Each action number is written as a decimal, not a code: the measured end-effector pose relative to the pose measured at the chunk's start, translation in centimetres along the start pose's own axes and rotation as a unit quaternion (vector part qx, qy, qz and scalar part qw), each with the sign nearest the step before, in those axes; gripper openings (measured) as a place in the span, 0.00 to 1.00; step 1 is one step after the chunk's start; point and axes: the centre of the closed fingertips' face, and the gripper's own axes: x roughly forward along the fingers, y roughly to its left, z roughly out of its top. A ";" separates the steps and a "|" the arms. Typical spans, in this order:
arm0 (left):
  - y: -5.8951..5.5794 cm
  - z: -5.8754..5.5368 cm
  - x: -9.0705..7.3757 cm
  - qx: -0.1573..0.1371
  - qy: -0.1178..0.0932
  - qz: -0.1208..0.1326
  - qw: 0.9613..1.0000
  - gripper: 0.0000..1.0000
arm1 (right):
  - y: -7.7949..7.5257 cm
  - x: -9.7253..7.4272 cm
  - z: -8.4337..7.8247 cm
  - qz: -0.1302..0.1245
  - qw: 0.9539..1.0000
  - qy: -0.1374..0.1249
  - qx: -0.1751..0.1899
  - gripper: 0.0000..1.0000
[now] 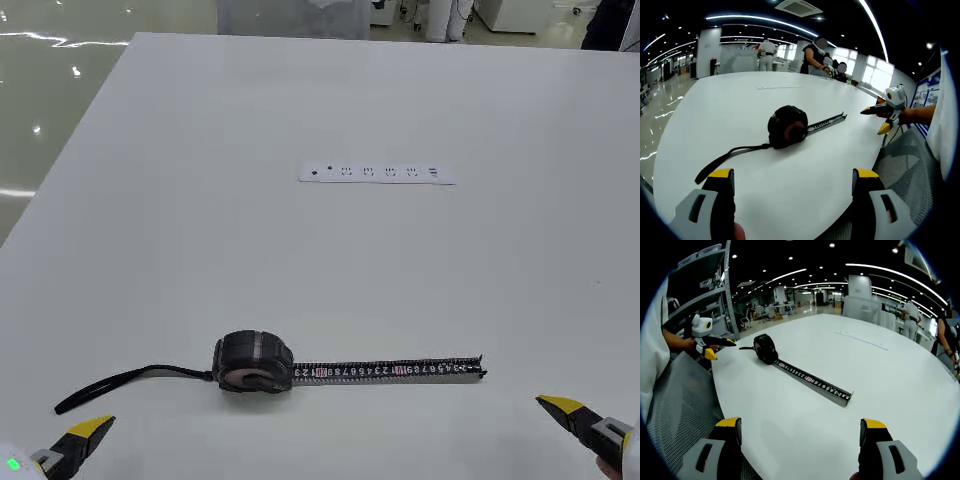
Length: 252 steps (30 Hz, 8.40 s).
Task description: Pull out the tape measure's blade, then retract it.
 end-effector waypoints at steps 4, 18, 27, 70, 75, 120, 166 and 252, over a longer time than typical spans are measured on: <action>-0.4 0.5 0.5 0.004 0.000 -0.006 1.000 0.95 | 0.0 0.1 0.2 0.002 1.000 -0.001 -0.001 0.99; -1.5 2.4 3.1 0.010 0.000 -0.023 1.000 0.94 | -0.4 0.4 0.6 0.002 1.000 -0.002 -0.004 0.99; -1.8 2.3 4.9 0.006 0.007 -0.028 1.000 0.93 | -0.4 0.4 0.6 0.003 1.000 -0.004 -0.002 0.99; -2.6 3.8 9.1 -0.016 -0.002 -0.015 1.000 0.89 | -0.6 0.8 0.1 0.009 1.000 0.002 0.001 0.95; -2.2 4.2 9.4 -0.043 -0.011 0.007 0.999 0.86 | -1.2 0.9 0.4 0.015 1.000 0.006 -0.003 0.88; 0.7 5.2 12.0 -0.121 -0.015 0.142 0.982 0.74 | -9.2 5.1 0.6 0.103 0.976 0.126 -0.147 0.49; 1.9 4.8 12.0 -0.144 -0.009 0.176 0.974 0.61 | -8.1 6.7 0.4 0.189 0.943 0.163 -0.218 0.13; 2.2 4.6 11.9 -0.177 -0.003 0.157 0.971 0.58 | -1.5 13.2 5.0 0.231 0.934 0.118 -0.244 0.11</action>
